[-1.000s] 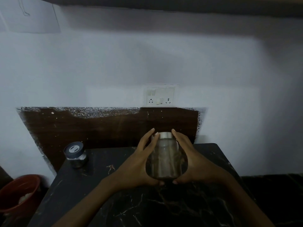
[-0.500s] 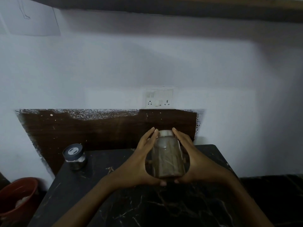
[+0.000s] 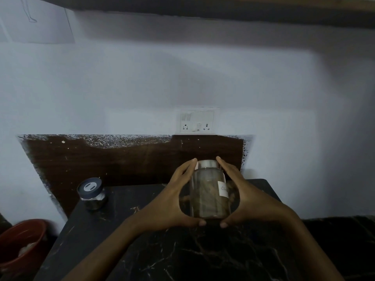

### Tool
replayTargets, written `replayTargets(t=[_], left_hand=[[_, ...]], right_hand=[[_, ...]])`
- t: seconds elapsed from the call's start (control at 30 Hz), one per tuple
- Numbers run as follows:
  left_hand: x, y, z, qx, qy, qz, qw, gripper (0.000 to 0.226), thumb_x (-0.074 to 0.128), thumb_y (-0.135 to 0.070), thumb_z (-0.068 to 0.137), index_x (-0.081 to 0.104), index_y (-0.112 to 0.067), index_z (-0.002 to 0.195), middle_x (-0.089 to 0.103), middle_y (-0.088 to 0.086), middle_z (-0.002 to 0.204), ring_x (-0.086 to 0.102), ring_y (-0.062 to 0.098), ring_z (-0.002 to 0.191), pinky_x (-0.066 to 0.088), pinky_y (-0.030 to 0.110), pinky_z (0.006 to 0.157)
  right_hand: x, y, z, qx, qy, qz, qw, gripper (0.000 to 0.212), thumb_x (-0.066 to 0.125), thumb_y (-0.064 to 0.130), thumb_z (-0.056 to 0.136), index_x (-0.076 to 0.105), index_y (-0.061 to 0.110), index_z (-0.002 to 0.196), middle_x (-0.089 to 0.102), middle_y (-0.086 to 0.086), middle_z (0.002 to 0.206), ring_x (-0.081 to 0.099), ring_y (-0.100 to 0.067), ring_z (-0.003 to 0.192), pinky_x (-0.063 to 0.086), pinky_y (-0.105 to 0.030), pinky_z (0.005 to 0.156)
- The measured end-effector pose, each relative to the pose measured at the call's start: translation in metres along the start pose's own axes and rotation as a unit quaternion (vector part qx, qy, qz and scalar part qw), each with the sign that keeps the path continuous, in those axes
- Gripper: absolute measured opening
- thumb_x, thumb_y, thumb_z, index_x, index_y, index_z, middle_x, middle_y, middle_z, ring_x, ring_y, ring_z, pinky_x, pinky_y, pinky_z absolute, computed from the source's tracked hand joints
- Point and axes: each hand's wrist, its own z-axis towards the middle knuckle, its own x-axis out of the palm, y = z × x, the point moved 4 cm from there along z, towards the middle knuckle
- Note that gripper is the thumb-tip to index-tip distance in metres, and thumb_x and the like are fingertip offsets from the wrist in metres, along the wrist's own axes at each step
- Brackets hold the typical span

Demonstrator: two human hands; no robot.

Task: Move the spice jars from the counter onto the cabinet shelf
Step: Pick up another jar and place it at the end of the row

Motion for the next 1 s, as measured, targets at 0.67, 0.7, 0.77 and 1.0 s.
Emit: replayTargets(t=[0.67,0.7,0.77,1.0], left_hand=[[-0.002,0.010,0.004,-0.013,-0.009,0.086,0.996,0.134,0.084,-0.052,0.057,-0.015,-0.039,0.147,-0.022,-0.033,0.147,-0.002,-0.016,0.136,0.025,-0.004,0.096],[-0.001,0.009,0.005,-0.011,-0.011,0.101,0.995,0.134,0.082,-0.055,0.056,-0.015,-0.038,0.147,-0.021,-0.033,0.147,-0.002,-0.016,0.136,0.026,-0.004,0.095],[-0.002,0.009,0.006,-0.012,-0.016,0.103,0.995,0.132,0.083,-0.053,0.057,-0.010,-0.035,0.149,-0.013,-0.031,0.149,0.003,-0.014,0.137,0.028,0.000,0.098],[-0.006,0.004,0.002,-0.017,-0.029,0.019,0.999,0.127,0.090,-0.031,0.056,0.004,-0.031,0.150,0.004,-0.031,0.147,0.015,-0.010,0.136,0.040,0.010,0.097]], right_hand=[[0.006,0.000,0.011,-0.016,-0.025,-0.038,0.999,0.125,0.089,0.037,0.050,-0.002,0.068,0.130,0.003,0.044,0.136,0.014,0.027,0.121,0.036,0.001,0.086],[0.006,0.001,0.012,-0.017,-0.029,-0.047,0.998,0.125,0.088,0.038,0.050,-0.003,0.068,0.129,0.002,0.042,0.137,0.014,0.024,0.123,0.036,-0.001,0.088],[0.006,0.003,0.012,-0.022,-0.033,-0.056,0.998,0.125,0.088,0.041,0.049,-0.005,0.068,0.129,0.002,0.041,0.137,0.014,0.024,0.122,0.035,-0.004,0.088],[-0.006,0.003,0.005,-0.019,-0.013,-0.020,1.000,0.134,0.090,0.033,0.052,-0.012,0.065,0.132,-0.010,0.052,0.133,0.009,0.040,0.111,0.030,0.008,0.082]])
